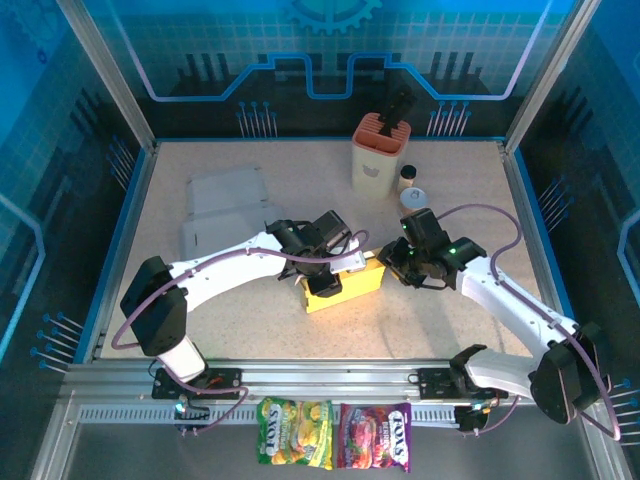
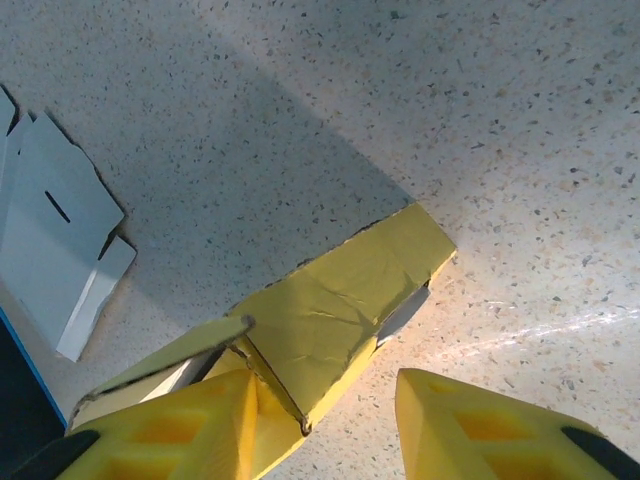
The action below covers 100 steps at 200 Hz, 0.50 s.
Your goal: Fold the paper box
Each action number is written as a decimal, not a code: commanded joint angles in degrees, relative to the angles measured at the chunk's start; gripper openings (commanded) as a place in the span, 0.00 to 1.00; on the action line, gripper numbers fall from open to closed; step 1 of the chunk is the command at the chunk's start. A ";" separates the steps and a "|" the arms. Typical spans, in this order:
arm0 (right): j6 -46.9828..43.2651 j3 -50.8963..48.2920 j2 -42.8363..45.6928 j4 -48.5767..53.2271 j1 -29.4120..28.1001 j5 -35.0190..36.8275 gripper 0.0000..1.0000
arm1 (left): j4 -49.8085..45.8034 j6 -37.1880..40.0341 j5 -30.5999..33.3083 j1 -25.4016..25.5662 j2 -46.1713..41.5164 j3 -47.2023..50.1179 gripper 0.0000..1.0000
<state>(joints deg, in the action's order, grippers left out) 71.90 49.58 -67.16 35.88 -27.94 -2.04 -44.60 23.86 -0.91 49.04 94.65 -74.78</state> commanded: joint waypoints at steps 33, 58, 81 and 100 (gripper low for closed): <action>-0.19 -2.27 -0.04 4.94 0.56 0.81 0.37 | 0.56 -1.18 0.01 0.45 -3.18 1.09 0.43; -0.51 -1.52 0.45 4.81 0.52 0.40 0.37 | 0.72 -1.61 -0.14 0.45 -3.65 2.09 0.41; -1.40 0.03 0.32 5.64 0.11 0.42 0.37 | 0.98 -2.23 -0.04 0.46 -4.15 2.67 0.40; -1.41 0.19 0.01 6.04 -0.07 0.19 0.37 | 1.55 -3.01 1.40 0.45 -5.69 3.20 0.39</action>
<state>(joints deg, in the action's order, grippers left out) 71.50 49.58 -66.65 36.32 -27.97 -2.76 -43.29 22.50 -0.89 49.10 92.09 -72.86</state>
